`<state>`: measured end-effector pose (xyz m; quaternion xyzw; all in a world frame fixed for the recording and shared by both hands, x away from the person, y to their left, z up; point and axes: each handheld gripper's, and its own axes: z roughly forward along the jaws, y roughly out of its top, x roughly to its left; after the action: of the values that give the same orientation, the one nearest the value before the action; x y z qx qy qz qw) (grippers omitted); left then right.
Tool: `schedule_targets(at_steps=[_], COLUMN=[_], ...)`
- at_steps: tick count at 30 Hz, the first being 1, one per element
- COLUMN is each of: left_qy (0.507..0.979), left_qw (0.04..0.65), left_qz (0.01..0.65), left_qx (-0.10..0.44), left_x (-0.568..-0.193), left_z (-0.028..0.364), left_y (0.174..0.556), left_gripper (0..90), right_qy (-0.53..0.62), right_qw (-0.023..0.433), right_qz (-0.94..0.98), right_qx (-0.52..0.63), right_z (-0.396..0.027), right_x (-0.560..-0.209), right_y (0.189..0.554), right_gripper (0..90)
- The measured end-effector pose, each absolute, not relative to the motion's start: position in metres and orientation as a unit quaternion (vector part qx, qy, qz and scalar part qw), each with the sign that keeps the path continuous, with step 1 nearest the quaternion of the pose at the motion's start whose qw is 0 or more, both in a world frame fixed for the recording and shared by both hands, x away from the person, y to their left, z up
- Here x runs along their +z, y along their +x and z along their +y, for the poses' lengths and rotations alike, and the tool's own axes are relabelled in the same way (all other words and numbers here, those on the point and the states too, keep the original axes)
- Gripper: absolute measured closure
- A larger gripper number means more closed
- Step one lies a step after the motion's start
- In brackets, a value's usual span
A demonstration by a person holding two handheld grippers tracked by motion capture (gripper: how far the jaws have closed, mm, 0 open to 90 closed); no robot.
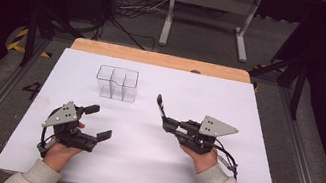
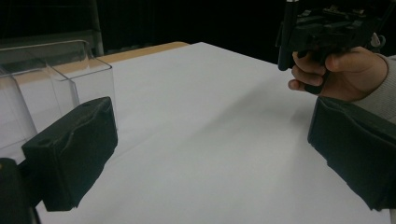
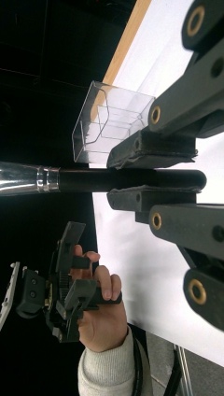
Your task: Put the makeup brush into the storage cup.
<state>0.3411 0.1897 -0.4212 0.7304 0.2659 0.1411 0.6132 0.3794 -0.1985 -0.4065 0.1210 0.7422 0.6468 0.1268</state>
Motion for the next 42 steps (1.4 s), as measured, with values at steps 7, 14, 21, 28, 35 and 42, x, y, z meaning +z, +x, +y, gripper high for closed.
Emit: schedule_targets(at_steps=[7, 14, 21, 28, 35, 42], left_qy=[0.732, 0.741, 0.745, 0.749, 0.752, 0.752], left_qw=[0.617, 0.616, 0.617, 0.619, 0.619, 0.622], left_qz=[0.257, 0.234, 0.221, 0.207, 0.197, 0.191], left_qx=[0.131, 0.130, 0.125, 0.118, 0.113, 0.106], left_x=[-0.408, -0.392, -0.380, -0.371, -0.365, -0.361], left_z=[0.182, 0.174, 0.164, 0.151, 0.136, 0.122], left_y=[0.346, 0.351, 0.355, 0.360, 0.365, 0.372], left_gripper=[2.4, 2.2, 2.2, 2.0, 2.0, 2.0], right_qy=[0.123, 0.122, 0.125, 0.127, 0.125, 0.122], right_qw=[0.126, 0.124, 0.122, 0.119, 0.121, 0.121], right_qz=[0.742, 0.743, 0.743, 0.745, 0.746, 0.747], right_qx=[0.647, 0.647, 0.646, 0.644, 0.643, 0.642], right_z=[-0.200, -0.198, -0.198, -0.196, -0.196, -0.195], right_x=[-0.406, -0.407, -0.408, -0.410, -0.410, -0.410], right_y=[0.380, 0.380, 0.380, 0.380, 0.380, 0.380], right_gripper=[79.2, 79.1, 79.2, 79.1, 79.2, 79.2])
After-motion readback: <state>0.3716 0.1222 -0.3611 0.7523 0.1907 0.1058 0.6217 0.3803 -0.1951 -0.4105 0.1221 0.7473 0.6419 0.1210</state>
